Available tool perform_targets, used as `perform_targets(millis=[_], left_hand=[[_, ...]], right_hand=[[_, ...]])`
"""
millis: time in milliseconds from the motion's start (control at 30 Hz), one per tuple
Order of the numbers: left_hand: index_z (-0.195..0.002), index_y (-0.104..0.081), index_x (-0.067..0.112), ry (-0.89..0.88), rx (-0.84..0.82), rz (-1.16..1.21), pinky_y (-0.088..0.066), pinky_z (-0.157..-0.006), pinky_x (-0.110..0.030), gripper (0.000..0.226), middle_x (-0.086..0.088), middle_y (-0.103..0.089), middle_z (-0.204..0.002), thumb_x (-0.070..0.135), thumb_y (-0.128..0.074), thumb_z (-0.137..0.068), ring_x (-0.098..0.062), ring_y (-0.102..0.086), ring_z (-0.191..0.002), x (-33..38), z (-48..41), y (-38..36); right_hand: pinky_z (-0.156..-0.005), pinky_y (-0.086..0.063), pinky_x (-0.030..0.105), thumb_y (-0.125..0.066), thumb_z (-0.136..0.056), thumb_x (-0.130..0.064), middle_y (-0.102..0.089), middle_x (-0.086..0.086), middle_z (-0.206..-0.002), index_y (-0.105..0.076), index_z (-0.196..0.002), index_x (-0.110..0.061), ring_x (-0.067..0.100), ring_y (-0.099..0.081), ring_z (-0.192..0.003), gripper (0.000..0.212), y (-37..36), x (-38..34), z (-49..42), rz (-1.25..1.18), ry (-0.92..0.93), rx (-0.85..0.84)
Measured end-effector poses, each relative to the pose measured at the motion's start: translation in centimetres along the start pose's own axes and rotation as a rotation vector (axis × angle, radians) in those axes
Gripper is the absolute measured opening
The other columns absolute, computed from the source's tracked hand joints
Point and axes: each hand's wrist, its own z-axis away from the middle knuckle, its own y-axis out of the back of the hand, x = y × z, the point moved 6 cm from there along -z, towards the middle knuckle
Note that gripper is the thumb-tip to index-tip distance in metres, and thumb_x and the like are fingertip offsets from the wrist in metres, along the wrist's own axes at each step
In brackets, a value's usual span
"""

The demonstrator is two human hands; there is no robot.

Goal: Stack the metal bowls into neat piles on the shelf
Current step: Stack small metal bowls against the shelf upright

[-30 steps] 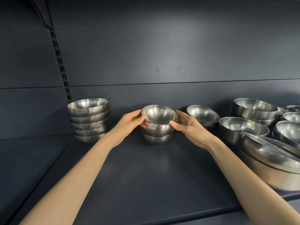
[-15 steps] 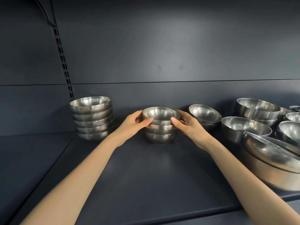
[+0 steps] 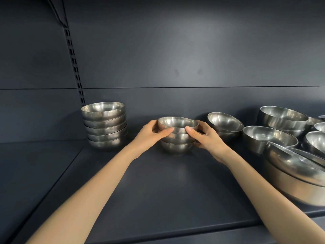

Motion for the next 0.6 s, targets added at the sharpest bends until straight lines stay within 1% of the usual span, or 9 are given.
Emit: perform_targets(millis=[33, 100, 200, 300, 333, 433, 467, 533, 600], left_hand=[[-0.113, -0.056, 0.019, 0.004, -0.004, 0.008, -0.047, -0.096, -0.025, 0.041, 0.003, -0.070, -0.111, 0.038, -0.072, -0.080, -0.010, -0.065, -0.107, 0.01, 0.12, -0.05], [-0.112, -0.056, 0.022, 0.009, -0.032, 0.007, -0.048, -0.093, -0.024, 0.039, 0.006, -0.070, -0.111, 0.037, -0.072, -0.080, -0.010, -0.064, -0.108, -0.03, 0.42, -0.31], [-0.109, -0.054, 0.029, 0.002, -0.053, 0.005, -0.051, -0.088, -0.025, 0.028, 0.013, -0.069, -0.109, 0.029, -0.069, -0.086, -0.010, -0.063, -0.109, 0.04, 0.77, -0.63], [-0.104, -0.056, 0.032, -0.017, -0.025, 0.004, -0.051, -0.087, -0.027, 0.022, 0.013, -0.070, -0.108, 0.024, -0.069, -0.087, -0.017, -0.062, -0.111, 0.15, 0.74, -0.64], [-0.103, -0.057, 0.033, -0.024, -0.017, 0.000, -0.051, -0.087, -0.028, 0.022, 0.015, -0.070, -0.106, 0.023, -0.069, -0.087, -0.018, -0.062, -0.111, 0.17, 0.77, -0.64], [-0.103, -0.057, 0.037, -0.052, -0.023, -0.015, -0.050, -0.090, -0.027, 0.025, 0.022, -0.070, -0.100, 0.021, -0.069, -0.088, -0.017, -0.062, -0.110, 0.00, 0.96, -0.63], [-0.105, -0.056, 0.038, -0.062, -0.027, -0.020, -0.049, -0.091, -0.027, 0.027, 0.023, -0.070, -0.100, 0.021, -0.068, -0.088, -0.015, -0.063, -0.108, -0.04, 1.03, -0.63], [-0.109, -0.054, 0.042, -0.079, -0.029, -0.031, -0.049, -0.093, -0.028, 0.033, 0.021, -0.070, -0.100, 0.022, -0.069, -0.088, -0.008, -0.064, -0.102, -0.03, 1.03, -0.62], [-0.111, -0.052, 0.047, -0.087, -0.026, -0.015, -0.049, -0.094, -0.030, 0.040, 0.017, -0.070, -0.102, 0.022, -0.070, -0.087, -0.006, -0.063, -0.101, -0.06, 0.99, -0.62]], right_hand=[[-0.078, -0.051, 0.025, -0.069, -0.066, -0.051, -0.063, -0.011, -0.102, -0.051, -0.128, -0.020, 0.006, -0.063, -0.090, 0.072, 0.00, 0.03, 0.02, 0.000, -0.001, 0.005], [-0.082, -0.050, 0.027, -0.068, -0.066, -0.053, -0.062, -0.011, -0.102, -0.049, -0.131, -0.019, 0.008, -0.062, -0.095, 0.076, -0.03, 0.18, 0.03, 0.006, -0.006, -0.006], [-0.090, -0.050, 0.029, -0.068, -0.067, -0.055, -0.060, -0.010, -0.109, -0.047, -0.130, -0.023, 0.011, -0.060, -0.103, 0.074, -0.08, 0.28, 0.17, 0.035, -0.008, -0.025], [-0.101, -0.046, 0.036, -0.068, -0.066, -0.058, -0.062, -0.010, -0.110, -0.049, -0.130, -0.023, 0.010, -0.059, -0.105, 0.075, -0.04, 0.14, 0.33, 0.065, 0.018, -0.012], [-0.101, -0.045, 0.037, -0.068, -0.067, -0.058, -0.062, -0.012, -0.108, -0.051, -0.126, -0.026, 0.009, -0.059, -0.104, 0.069, -0.07, 0.10, 0.35, 0.071, 0.029, -0.012], [-0.103, -0.045, 0.038, -0.065, -0.076, -0.050, -0.063, -0.016, -0.106, -0.052, -0.111, -0.040, 0.007, -0.060, -0.105, 0.038, -0.13, 0.13, 0.43, 0.094, 0.053, -0.012], [-0.105, -0.045, 0.040, -0.064, -0.078, -0.049, -0.063, -0.016, -0.108, -0.051, -0.110, -0.042, 0.008, -0.060, -0.109, 0.035, -0.12, 0.14, 0.46, 0.100, 0.058, -0.006], [-0.109, -0.042, 0.045, -0.064, -0.079, -0.048, -0.062, -0.015, -0.114, -0.048, -0.116, -0.042, 0.011, -0.058, -0.116, 0.041, -0.17, 0.08, 0.53, 0.095, 0.065, -0.004], [-0.110, -0.040, 0.047, -0.064, -0.085, -0.041, -0.061, -0.013, -0.115, -0.046, -0.118, -0.041, 0.014, -0.057, -0.119, 0.038, -0.23, 0.13, 0.54, 0.080, 0.063, -0.017]])
